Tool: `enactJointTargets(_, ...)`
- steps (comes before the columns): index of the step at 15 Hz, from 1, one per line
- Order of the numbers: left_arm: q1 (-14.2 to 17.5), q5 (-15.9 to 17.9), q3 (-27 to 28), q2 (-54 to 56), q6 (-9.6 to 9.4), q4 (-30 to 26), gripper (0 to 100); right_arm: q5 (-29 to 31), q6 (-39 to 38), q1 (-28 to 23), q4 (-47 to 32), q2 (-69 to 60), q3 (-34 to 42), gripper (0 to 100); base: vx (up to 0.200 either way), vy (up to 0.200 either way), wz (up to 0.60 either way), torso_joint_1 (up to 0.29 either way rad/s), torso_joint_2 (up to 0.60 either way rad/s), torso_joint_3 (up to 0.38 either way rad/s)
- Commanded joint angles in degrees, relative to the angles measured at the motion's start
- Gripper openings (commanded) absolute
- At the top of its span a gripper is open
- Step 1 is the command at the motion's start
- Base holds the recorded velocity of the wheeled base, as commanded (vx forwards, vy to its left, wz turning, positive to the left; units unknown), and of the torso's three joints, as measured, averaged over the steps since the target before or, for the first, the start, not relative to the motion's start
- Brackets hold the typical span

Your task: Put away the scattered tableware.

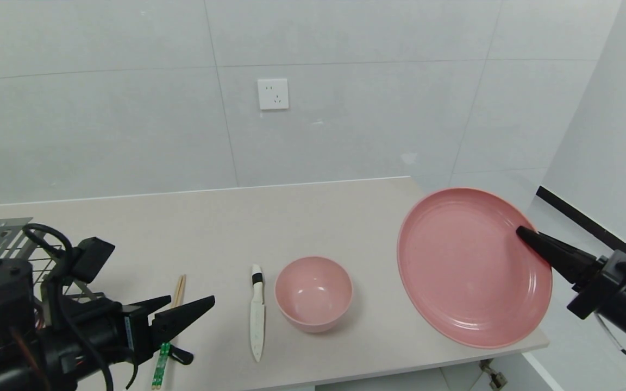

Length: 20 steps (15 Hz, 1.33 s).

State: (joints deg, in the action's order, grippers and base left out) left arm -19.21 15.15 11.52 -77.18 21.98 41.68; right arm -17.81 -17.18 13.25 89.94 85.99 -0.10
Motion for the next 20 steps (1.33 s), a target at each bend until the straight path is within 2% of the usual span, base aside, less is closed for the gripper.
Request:
enactJointTargets(1, -2.15, -1.09, 3.60, -6.41, 0.08, 0.07, 100, 0.14, 0.04, 0.02, 0.06, 0.14, 0.10, 0, 0.000, 0.000, 0.00, 0.000, 0.00, 0.000)
enactJointTargets(3, -5.05, -1.18, 5.35, -10.10, 0.08, 0.16, 100, 0.14, 0.13, -0.33, 0.06, 0.05, 0.10, 0, 0.000, 0.000, 0.00, 0.000, 0.00, 0.000)
enactJointTargets(4, -5.05, -1.18, 5.35, -10.10, 0.08, 0.16, 100, 0.14, 0.13, -0.33, 0.06, 0.05, 0.10, 0, 0.000, 0.000, 0.00, 0.000, 0.00, 0.000)
enactJointTargets(5, -6.72, -1.35, 8.78, -12.73, 0.34, 0.07, 100, 0.14, 0.13, -0.42, 0.06, 0.05, 0.01, 0, 0.000, 0.000, 0.00, 0.000, 0.00, 0.000)
enactJointTargets(7, -7.07, -1.44, 11.24, -15.72, 1.40, -0.02, 100, 0.14, 0.13, -0.95, -0.03, -0.56, 0.10, 0, 0.000, 0.000, 0.00, 0.000, 0.00, 0.000)
enactJointTargets(10, -9.26, -3.29, 13.97, -22.75, 1.31, 0.42, 100, 0.14, 0.13, -1.12, -1.61, -3.38, 0.10, 0, 0.000, 0.000, 0.00, 0.000, 0.00, 0.000)
enactJointTargets(14, -9.79, -4.78, 15.02, -29.43, 1.31, 8.95, 100, 0.14, 1.18, -1.03, -2.32, -2.85, 0.01, 0, 0.000, 0.000, 0.00, 0.000, 0.00, 0.000)
enactJointTargets(17, -10.23, -7.24, 15.29, -34.53, 1.31, 12.37, 100, 0.14, 1.27, -1.03, -2.23, -1.79, 0.01, 0, 0.000, 0.000, 0.00, 0.000, 0.00, 0.000)
enactJointTargets(20, -11.11, -7.24, 16.96, -37.17, 1.40, 13.87, 100, 0.23, 1.27, -1.12, -1.96, 1.28, -0.34, 0, 0.000, 0.000, 0.00, 0.000, 0.00, 0.000)
